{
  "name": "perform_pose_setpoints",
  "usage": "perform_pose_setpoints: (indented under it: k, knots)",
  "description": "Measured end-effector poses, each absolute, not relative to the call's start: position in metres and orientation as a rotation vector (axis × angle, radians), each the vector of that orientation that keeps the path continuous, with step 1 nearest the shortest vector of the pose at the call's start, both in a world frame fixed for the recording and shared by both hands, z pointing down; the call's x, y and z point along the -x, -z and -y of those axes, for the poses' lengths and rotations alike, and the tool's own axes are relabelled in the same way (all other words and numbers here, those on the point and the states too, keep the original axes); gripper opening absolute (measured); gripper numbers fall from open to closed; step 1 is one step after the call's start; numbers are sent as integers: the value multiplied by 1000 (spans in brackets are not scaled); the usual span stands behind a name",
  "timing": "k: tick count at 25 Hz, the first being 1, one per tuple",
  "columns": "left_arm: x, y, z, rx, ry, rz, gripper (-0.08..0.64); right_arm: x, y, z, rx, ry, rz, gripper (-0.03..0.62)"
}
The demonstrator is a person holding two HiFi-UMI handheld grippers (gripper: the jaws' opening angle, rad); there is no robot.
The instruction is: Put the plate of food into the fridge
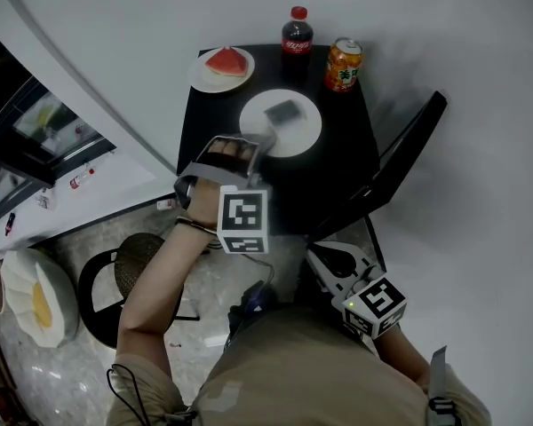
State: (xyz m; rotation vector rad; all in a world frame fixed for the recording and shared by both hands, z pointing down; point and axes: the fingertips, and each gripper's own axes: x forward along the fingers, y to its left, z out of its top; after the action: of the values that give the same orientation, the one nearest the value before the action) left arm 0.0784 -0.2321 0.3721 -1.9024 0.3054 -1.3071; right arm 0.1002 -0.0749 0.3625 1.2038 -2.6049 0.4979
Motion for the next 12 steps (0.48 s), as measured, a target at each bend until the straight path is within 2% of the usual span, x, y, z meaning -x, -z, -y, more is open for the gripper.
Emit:
perform_pose_setpoints:
  k: [12]
  knots:
    - [-80, -369, 227, 1933, 1282, -321, 342, -98, -362, 76, -1189, -490, 2605, 22]
